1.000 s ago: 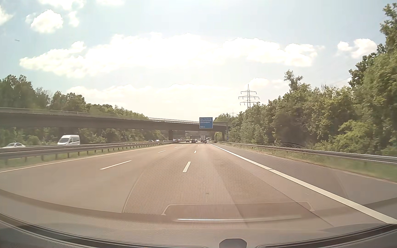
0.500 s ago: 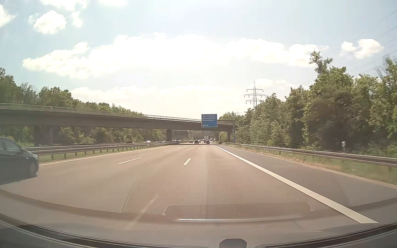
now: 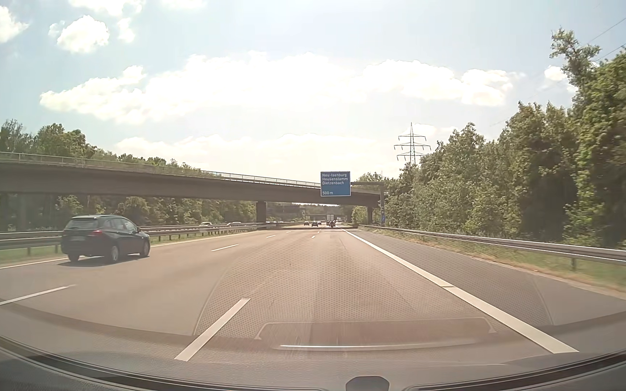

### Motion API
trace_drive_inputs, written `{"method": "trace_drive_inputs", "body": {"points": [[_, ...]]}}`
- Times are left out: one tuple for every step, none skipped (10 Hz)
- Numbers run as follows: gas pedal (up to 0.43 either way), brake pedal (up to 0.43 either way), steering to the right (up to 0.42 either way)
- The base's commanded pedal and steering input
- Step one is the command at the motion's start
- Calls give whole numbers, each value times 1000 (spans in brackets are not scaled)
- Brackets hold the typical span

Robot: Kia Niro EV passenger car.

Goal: Follow the waypoints while adhering to traffic rules and regulations

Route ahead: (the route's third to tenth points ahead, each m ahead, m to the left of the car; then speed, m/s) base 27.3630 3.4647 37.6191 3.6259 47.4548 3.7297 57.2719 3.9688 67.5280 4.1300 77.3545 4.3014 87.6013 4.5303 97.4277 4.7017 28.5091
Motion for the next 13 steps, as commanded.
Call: {"method": "trace_drive_inputs", "body": {"points": [[98, 30, -4], [98, 30, -3], [98, 30, -2], [98, 30, 0], [98, 30, 0], [98, 30, 0], [98, 30, 0], [98, 30, 0], [98, 30, 0], [98, 30, 0], [98, 30, 0], [110, 30, 0], [110, 30, 0]]}}
